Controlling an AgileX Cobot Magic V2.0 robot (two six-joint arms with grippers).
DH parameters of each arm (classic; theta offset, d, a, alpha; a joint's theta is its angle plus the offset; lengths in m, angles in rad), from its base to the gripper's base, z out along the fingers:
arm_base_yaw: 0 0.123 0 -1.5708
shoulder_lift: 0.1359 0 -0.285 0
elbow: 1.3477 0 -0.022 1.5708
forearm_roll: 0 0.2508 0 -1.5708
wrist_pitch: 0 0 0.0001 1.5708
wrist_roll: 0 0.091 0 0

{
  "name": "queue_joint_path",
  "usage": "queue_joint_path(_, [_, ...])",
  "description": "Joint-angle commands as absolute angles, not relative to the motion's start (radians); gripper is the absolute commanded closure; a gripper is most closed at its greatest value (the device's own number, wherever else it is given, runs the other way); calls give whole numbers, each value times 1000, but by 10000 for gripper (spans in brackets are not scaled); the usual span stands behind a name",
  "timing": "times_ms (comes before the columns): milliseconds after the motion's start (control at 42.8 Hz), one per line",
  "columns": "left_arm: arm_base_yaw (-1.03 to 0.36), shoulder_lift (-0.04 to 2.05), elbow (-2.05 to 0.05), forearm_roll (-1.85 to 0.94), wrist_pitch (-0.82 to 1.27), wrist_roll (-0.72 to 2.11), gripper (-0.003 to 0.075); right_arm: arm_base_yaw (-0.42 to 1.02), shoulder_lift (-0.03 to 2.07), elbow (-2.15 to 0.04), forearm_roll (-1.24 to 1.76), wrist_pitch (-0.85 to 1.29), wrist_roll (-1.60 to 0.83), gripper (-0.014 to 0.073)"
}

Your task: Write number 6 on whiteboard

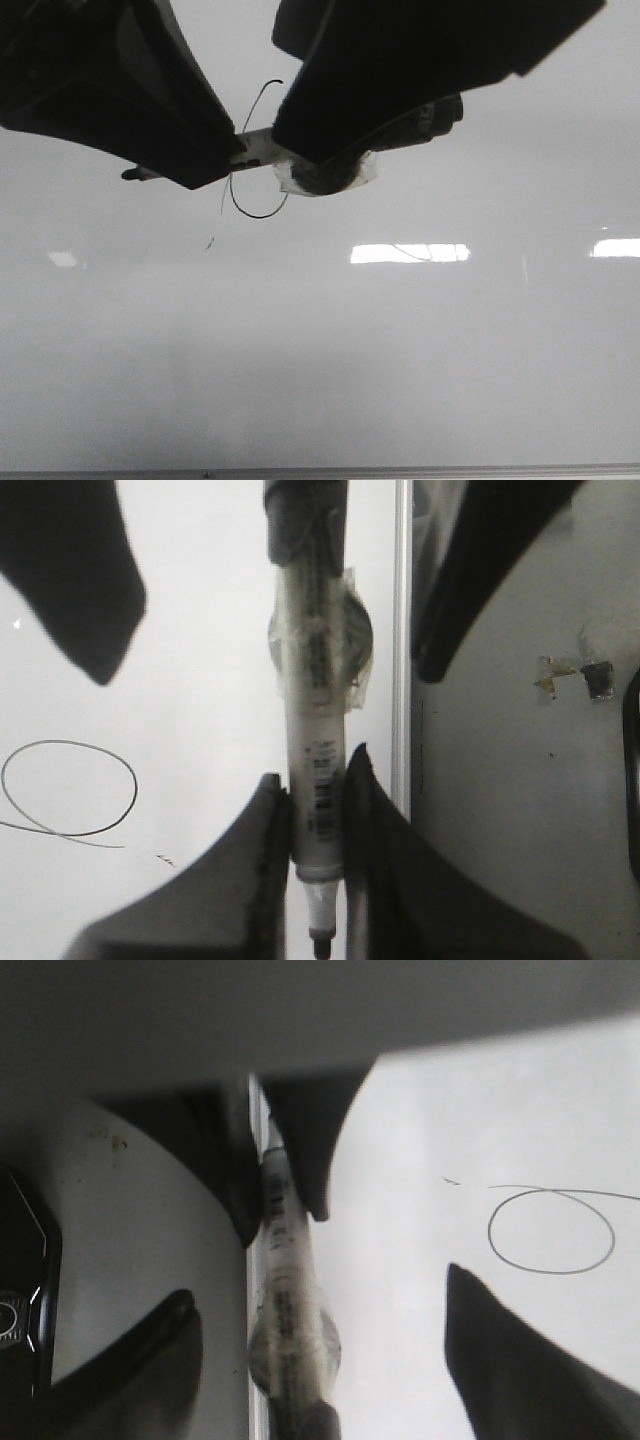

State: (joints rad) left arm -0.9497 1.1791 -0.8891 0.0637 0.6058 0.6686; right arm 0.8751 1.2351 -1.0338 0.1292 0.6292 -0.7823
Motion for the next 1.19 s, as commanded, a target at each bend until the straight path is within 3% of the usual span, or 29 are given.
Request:
queue_joint_path(0, [-952,1166,-923,69,542,667,741,840,1182,-1064,143,577,-749,32])
queue_joint_path(210, [-831,1129,-923,50,541,606,741,709,1076,-1022,143,649,-638,61])
queue_joint_path(491, [-369,967,-826,-231,477,574,741,459,786,-758,143,546,-458,358])
queue_joint_path(701, [-1,848,-696,-387,419,554,741,311,578,-618,143,532,-408,669])
queue_joint_path(888, [216,844,-584,-449,373,554,741,300,499,-572,145,530,-400,655])
queue_joint_path(1075, [240,891,-471,-460,109,554,741,300,498,-571,163,533,-400,655])
queue_joint_path(1169, [235,946,-470,-467,87,554,740,300,498,-571,170,532,-400,655])
